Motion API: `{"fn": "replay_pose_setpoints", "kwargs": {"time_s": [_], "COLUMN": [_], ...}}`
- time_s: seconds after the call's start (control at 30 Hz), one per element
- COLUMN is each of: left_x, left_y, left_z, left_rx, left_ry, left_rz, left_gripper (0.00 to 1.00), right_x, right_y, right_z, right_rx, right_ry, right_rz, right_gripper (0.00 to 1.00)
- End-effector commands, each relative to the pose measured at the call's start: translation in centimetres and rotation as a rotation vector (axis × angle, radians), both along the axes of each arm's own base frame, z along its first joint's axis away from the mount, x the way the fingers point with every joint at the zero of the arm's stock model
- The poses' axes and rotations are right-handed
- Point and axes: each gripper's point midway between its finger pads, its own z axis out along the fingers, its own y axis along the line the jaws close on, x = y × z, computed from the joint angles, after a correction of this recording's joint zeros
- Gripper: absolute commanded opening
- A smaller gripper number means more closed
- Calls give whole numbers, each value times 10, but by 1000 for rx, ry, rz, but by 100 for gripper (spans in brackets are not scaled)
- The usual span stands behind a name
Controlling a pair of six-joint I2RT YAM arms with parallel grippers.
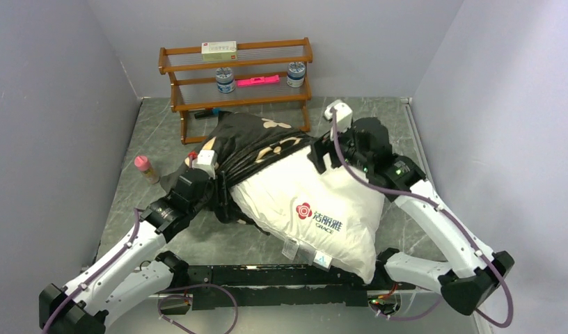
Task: Remove the pillowcase from the pillow
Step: Remove the pillow from the pillowcase.
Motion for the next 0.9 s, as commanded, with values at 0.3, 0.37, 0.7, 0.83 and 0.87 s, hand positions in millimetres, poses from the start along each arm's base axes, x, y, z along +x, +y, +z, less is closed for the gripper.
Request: {"fn": "replay_pose_setpoints", "kwargs": {"time_s": [0.3, 0.37, 0.7, 0.83, 0.87], "left_x": [7, 5, -3, -1, 1], "left_y": [5, 3, -30, -48, -53], "left_z": [74, 87, 152, 168, 170], "left_rx": [-26, -25, -98, -113, -115], "left_ry": [-243, -280, -416, -421, -419], "left_rz": [-63, -98, -306, -397, -417], "left_gripper": [79, 81, 82, 83, 83], "right_x": [68, 67, 26, -2, -10], "right_y": [-61, -63, -23, 8, 17], "right_z": [-41, -58, -112, -115, -115], "right_rx": [179, 151, 211, 190, 179], "right_ry": [244, 279, 432, 429, 425], "right_rz": [-245, -254, -39, 103, 143], "right_gripper": [88, 89, 100, 99, 97]}}
